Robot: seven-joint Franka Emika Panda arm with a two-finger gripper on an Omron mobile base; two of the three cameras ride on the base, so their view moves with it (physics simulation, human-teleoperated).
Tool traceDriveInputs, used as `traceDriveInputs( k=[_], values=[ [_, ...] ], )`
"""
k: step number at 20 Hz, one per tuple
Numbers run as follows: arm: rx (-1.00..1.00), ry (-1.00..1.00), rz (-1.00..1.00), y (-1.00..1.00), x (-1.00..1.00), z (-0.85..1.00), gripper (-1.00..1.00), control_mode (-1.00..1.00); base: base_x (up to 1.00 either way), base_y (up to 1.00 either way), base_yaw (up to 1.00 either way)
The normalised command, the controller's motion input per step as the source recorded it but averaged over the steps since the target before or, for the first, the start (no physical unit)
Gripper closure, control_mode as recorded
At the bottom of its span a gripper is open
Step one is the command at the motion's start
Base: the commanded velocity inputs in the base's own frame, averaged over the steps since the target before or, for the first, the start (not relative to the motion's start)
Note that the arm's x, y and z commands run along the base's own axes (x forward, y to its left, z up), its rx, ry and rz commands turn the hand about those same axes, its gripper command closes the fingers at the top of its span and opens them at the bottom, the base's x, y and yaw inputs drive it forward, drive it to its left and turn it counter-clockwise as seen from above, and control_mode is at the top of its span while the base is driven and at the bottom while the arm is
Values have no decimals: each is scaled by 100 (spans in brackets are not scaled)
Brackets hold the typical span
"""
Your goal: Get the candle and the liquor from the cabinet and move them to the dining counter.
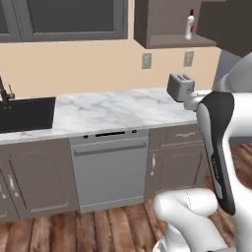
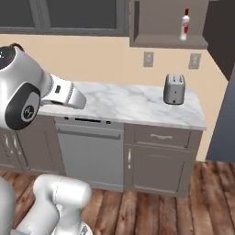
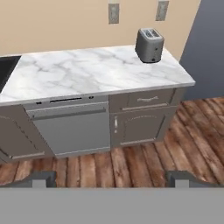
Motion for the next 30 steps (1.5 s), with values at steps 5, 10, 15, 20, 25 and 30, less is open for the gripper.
traceDriveInputs(
  k=[5,10,15,20,25,30],
  values=[
    [0,0,0,0,0,0,-100,100,93,-84,10],
    [0,0,0,0,0,0,-100,100,98,-48,4],
    [0,0,0,0,0,0,-100,100,84,-20,-5],
    [0,0,0,0,0,0,-100,100,62,-35,-7],
    [0,0,0,0,0,0,-100,100,39,-41,-5],
    [0,0,0,0,0,0,-100,100,19,-25,-12]
  ],
)
